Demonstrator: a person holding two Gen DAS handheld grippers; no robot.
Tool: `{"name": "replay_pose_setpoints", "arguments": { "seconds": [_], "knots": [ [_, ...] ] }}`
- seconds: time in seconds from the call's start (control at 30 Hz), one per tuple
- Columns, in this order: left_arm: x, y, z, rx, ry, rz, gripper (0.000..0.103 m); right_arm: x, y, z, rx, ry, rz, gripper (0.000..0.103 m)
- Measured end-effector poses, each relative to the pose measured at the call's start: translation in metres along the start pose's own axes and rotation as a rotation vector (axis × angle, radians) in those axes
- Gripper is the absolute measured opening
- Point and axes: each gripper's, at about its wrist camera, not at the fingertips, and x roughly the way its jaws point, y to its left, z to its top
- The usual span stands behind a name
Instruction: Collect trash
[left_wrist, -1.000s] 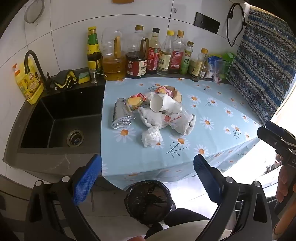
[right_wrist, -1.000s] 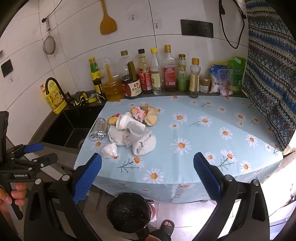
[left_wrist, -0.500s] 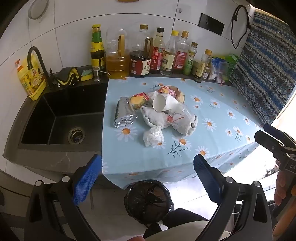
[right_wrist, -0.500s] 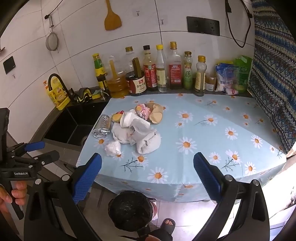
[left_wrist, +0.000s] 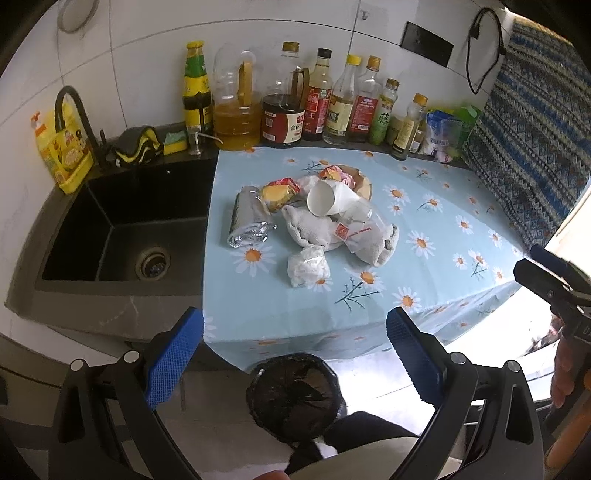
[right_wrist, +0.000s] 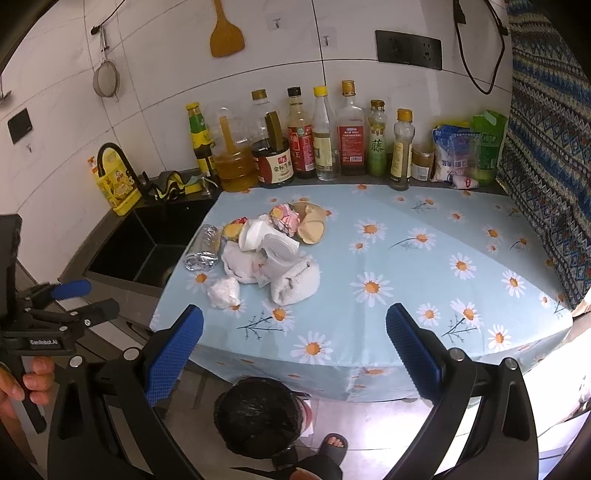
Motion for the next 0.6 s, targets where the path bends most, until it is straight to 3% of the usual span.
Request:
{"name": "replay_pose_setpoints", "arguments": {
  "seconds": [0.6],
  "knots": [
    [0.0032,-0.0045,0.0012,-0.009,0.004,-0.013,0.096,0.0014,-0.0062,-0.0023,0.019,0.002,-0.001,0.098]
  ]
}}
